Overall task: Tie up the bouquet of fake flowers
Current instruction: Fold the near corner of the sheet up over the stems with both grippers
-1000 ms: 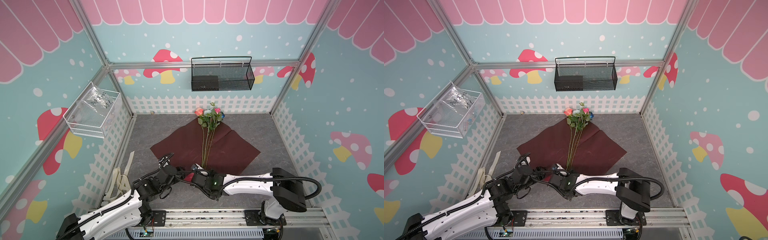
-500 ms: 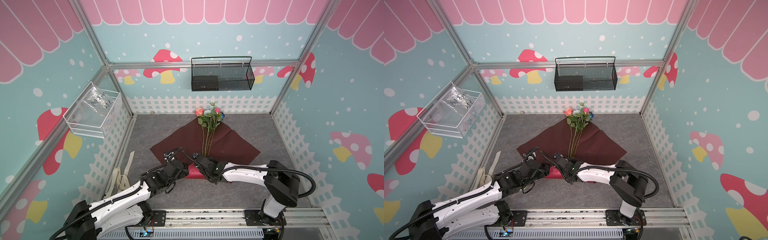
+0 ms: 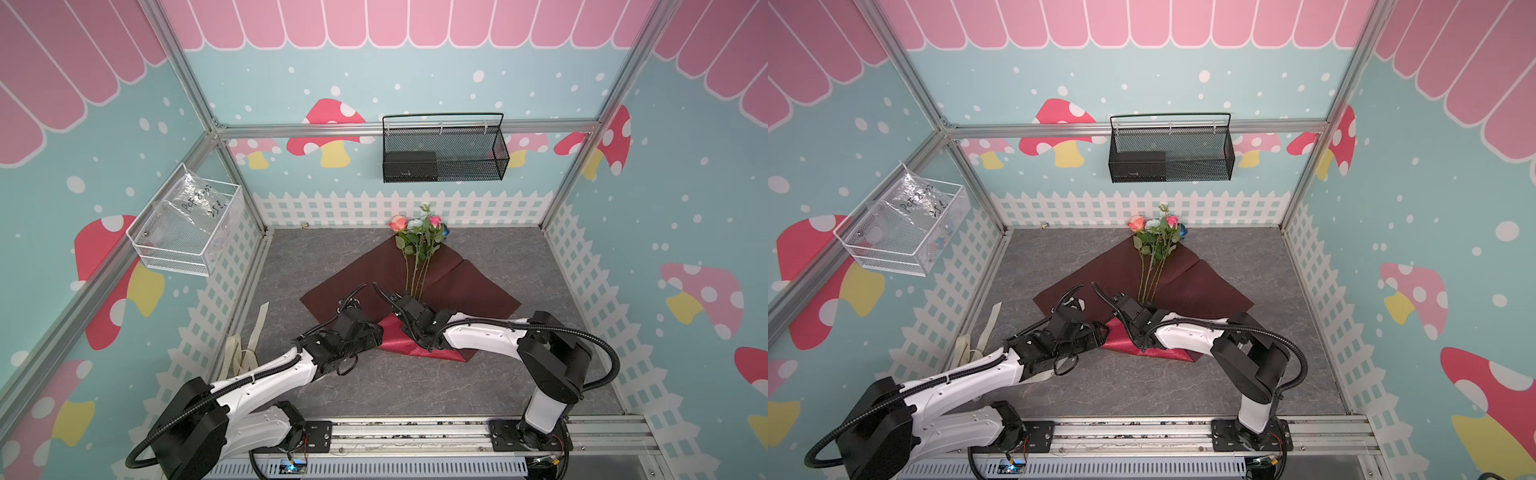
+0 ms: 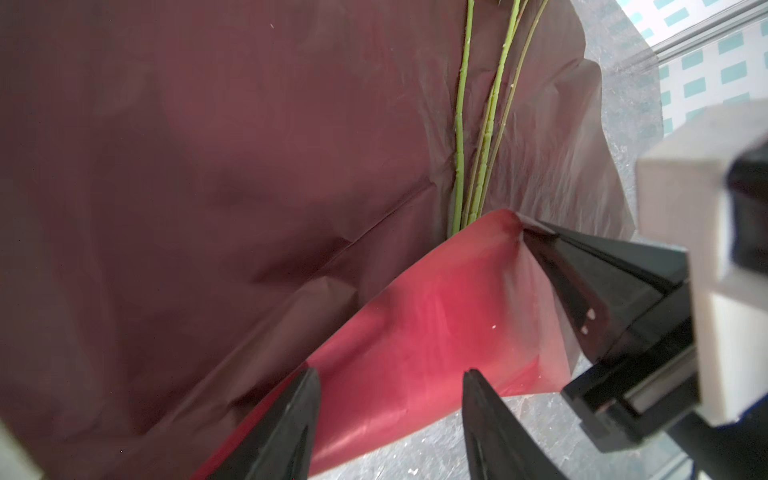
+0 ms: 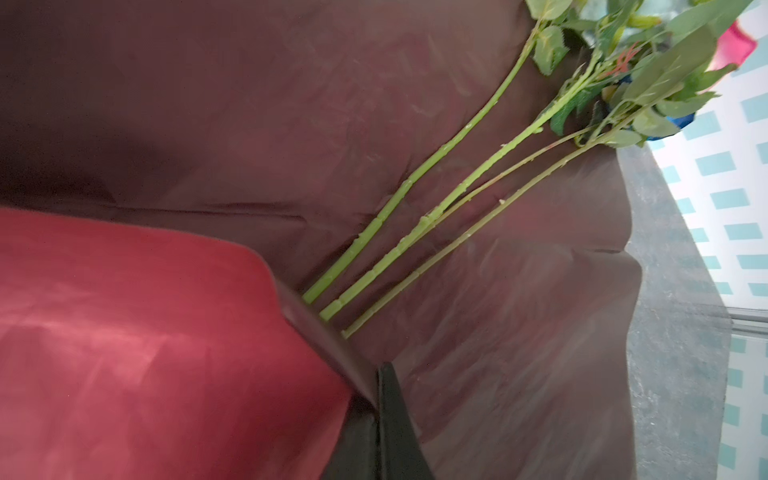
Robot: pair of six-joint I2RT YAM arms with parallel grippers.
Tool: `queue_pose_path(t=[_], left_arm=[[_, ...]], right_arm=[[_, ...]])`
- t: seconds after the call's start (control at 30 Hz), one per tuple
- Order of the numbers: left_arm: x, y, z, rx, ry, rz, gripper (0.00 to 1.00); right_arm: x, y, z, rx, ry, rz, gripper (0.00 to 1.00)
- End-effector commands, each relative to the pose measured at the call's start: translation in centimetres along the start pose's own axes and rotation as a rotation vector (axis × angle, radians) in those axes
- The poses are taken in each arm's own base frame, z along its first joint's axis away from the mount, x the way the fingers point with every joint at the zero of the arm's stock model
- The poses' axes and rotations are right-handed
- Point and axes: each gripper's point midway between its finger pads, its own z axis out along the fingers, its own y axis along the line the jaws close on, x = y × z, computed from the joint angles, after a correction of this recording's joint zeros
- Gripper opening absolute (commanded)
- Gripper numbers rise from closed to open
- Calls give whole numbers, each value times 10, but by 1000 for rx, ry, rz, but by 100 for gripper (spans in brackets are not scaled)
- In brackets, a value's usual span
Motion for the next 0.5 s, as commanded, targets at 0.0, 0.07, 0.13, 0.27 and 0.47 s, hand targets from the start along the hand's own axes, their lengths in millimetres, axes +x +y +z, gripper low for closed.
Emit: queue_pose_path(t=[0.0, 0.07, 0.13, 0.27, 0.47], left_arm=[[5, -13, 10, 91, 77, -44, 57], [6, -6, 17, 76, 94, -66, 57], [6, 6, 23, 47, 107, -94, 54], [7, 18, 31, 21, 118, -119, 52], [17, 25, 39, 2, 158, -139, 49]], right_arm=[[4, 7, 9, -27, 18, -7, 0], [6, 9, 11, -36, 24, -3, 0], [4, 11, 10, -51, 20, 11, 0], [2, 15, 5, -95, 9, 42, 10], [5, 18, -10, -152, 27, 122, 35]])
